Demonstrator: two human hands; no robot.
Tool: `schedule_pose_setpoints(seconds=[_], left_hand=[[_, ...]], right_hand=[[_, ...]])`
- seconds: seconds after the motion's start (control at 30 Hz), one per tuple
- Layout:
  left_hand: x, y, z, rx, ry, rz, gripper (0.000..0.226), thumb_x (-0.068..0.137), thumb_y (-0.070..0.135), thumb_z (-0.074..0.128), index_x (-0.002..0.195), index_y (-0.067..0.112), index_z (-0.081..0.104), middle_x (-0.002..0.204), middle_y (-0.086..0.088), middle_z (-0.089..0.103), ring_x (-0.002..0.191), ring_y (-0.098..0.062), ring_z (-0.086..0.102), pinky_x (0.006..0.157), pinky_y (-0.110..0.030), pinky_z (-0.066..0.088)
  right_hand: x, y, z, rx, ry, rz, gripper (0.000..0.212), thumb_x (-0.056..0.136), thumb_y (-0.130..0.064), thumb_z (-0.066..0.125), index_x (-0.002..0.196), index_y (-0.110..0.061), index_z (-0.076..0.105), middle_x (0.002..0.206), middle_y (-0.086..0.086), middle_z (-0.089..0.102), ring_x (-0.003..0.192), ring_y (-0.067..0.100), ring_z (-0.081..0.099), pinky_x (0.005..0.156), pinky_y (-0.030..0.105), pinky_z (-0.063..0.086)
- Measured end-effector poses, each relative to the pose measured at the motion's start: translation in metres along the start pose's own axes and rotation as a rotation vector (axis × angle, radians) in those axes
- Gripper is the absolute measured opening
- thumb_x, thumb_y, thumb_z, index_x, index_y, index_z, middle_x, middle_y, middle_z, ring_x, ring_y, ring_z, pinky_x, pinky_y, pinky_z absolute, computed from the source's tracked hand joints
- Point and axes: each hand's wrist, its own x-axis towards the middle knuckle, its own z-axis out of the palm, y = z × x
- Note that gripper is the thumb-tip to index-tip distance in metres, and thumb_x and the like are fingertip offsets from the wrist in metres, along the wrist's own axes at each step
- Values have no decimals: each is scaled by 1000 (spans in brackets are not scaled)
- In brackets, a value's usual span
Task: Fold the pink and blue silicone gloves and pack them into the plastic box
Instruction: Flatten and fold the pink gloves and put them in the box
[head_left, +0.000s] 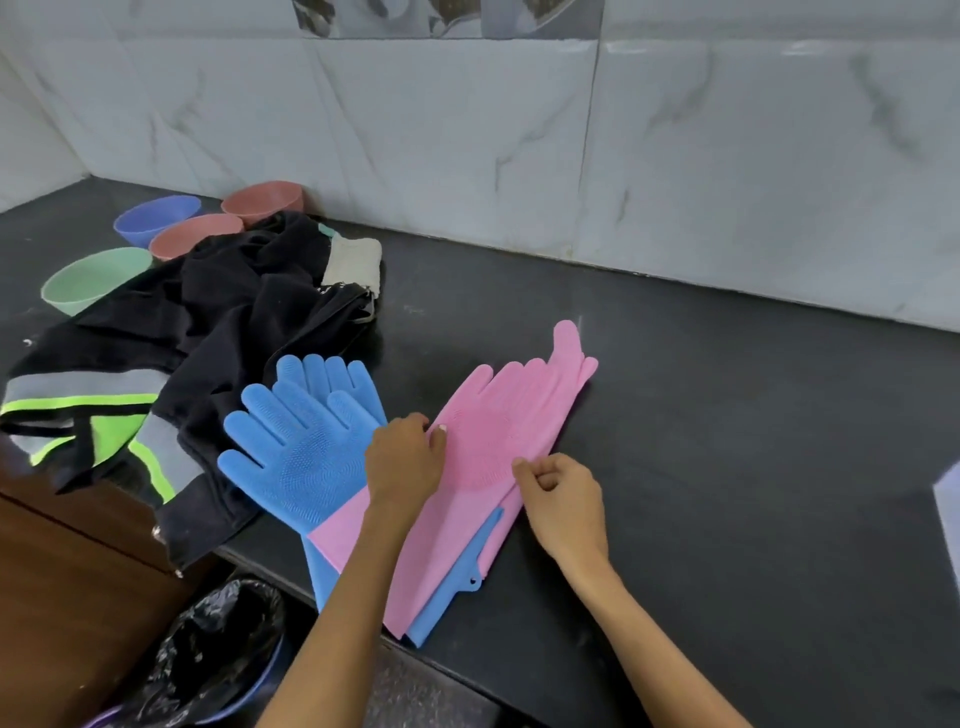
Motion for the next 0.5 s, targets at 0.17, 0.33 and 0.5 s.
schedule_pose_setpoints(seconds=[0.17, 0.33, 0.5], left_hand=[[8, -1, 1, -157, -127, 100, 35, 95, 33, 48, 69, 9, 49, 62, 0, 47, 59, -18, 45, 54, -29, 33], [-2, 11, 2, -334, -155, 206, 40, 97, 27, 47, 60, 18, 34, 57, 5, 37, 53, -11, 33, 51, -25, 26], [-29, 55, 24, -421, -180, 289, 34, 95, 27, 50, 65, 13, 45, 58, 6, 42, 52, -9, 34, 49, -22, 26]], right_hand=[[2, 3, -1, -6, 33, -27, 21, 92, -29, 55, 74, -18, 55, 66, -4, 61, 56, 5, 54, 48, 18, 37], [8, 15, -22, 88, 37, 5, 20, 94, -27, 47, 76, -19, 51, 74, 3, 64, 63, 19, 62, 51, 24, 45], [19, 42, -78, 131, 81, 117, 21, 96, -27, 47, 84, -11, 54, 74, 4, 62, 43, 8, 58, 51, 30, 54]])
